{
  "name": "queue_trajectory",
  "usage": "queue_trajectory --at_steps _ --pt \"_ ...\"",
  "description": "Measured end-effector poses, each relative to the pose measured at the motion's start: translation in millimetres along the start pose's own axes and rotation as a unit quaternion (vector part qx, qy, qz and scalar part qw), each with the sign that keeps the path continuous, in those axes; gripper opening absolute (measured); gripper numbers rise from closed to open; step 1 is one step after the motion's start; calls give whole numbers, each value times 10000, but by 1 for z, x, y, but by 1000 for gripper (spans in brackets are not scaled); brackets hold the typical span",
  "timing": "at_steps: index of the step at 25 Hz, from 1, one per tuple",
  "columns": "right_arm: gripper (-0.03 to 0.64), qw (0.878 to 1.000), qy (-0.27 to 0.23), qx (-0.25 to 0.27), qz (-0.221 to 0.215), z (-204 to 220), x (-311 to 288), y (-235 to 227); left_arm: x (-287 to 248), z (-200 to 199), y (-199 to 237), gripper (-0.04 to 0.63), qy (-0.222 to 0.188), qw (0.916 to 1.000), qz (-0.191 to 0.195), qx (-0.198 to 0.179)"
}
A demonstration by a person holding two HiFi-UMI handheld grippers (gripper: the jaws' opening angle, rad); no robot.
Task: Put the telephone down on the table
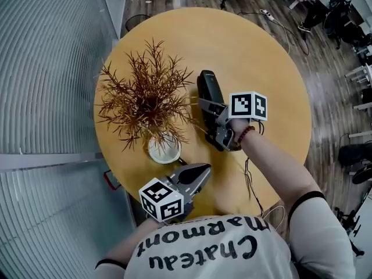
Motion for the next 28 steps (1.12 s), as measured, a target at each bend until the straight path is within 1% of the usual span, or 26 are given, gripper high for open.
queue_trajectory --at_steps 5,11,19,25,28 --pt "319 9988 -73 237 411 -26 -19 -11 -2 8 1 6 207 9996 201 79" --pt "319 9961 -69 501 727 -41 -34 -16 -4 13 4 6 333 9990 243 149" --pt "319 9914 174 750 1054 -45 -42 -18 -6 24 6 5 418 9986 217 250" --pt "319 9867 247 925 1311 -45 -45 -13 -4 25 6 6 364 9987 190 286" --pt "319 9822 211 1120 1494 -42 -47 -10 -3 27 6 6 340 9988 187 295"
Point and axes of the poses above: the fingertips, and each gripper's own axes: x backward along the fingers, y to its left, z out of its underside, the point moved 8 cm from there along x, backward along the fingers, and after that the axes turned 1 degree about -y, right-handed, at the moved point
